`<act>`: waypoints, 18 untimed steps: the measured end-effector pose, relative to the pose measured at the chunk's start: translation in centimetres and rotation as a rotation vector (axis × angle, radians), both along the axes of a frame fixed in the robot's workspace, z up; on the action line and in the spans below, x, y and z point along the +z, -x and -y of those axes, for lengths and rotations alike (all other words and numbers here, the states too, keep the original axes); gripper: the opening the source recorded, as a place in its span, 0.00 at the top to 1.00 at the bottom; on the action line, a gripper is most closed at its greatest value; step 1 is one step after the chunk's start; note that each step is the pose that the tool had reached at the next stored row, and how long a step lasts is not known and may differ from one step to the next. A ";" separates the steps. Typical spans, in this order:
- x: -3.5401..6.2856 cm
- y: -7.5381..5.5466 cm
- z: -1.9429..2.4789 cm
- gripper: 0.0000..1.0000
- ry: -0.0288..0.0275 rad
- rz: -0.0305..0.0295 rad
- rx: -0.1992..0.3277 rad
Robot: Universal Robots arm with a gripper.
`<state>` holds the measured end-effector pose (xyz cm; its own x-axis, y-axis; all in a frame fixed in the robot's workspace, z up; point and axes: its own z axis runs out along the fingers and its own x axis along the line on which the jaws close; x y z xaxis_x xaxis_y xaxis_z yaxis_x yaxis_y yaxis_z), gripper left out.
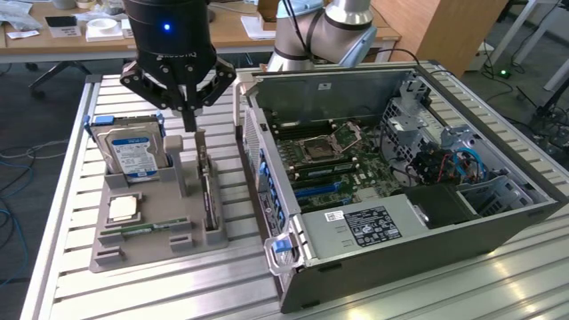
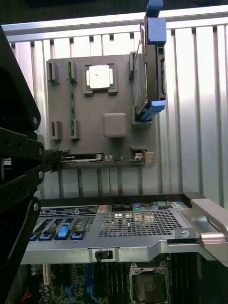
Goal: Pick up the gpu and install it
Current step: 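Reach for the gpu, then pick up the gpu and move the gpu toward the slot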
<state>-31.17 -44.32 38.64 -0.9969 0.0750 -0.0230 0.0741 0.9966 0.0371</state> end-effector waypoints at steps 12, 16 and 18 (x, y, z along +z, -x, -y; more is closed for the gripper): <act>-0.07 0.1 0.21 0.89 0.0047 -0.0005 0.000; -0.07 0.1 0.21 0.89 0.0047 -0.0005 0.000; -0.07 0.1 0.21 0.89 0.0048 -0.0005 0.000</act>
